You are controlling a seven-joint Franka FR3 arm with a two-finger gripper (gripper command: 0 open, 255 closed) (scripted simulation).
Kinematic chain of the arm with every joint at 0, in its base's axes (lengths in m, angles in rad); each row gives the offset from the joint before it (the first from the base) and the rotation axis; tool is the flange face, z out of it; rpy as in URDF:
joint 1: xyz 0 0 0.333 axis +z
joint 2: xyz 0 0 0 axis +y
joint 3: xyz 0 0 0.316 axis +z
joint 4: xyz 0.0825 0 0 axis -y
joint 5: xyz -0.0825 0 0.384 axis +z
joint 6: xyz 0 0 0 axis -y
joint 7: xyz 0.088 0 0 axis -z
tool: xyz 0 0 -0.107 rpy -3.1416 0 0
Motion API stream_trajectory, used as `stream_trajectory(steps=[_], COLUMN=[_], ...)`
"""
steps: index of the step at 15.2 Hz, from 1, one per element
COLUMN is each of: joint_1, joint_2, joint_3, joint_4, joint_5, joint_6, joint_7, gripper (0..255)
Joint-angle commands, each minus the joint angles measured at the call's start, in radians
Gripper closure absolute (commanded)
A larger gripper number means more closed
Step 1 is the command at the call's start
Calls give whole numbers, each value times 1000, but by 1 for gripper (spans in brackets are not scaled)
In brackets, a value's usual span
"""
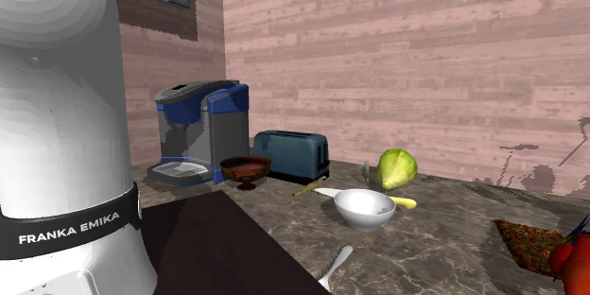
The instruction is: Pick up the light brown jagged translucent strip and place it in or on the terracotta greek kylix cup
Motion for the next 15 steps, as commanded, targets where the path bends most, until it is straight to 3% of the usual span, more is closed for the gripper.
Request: stream_trajectory(steps=[1,8,15], joint_1=[0,25,51], joint_2=[0,111,295], joint_3=[0,46,95], joint_4=[0,-128,-188], joint_5=[0,45,85], joint_6=[0,243,495], joint_7=[0,28,52], gripper=[0,0,0])
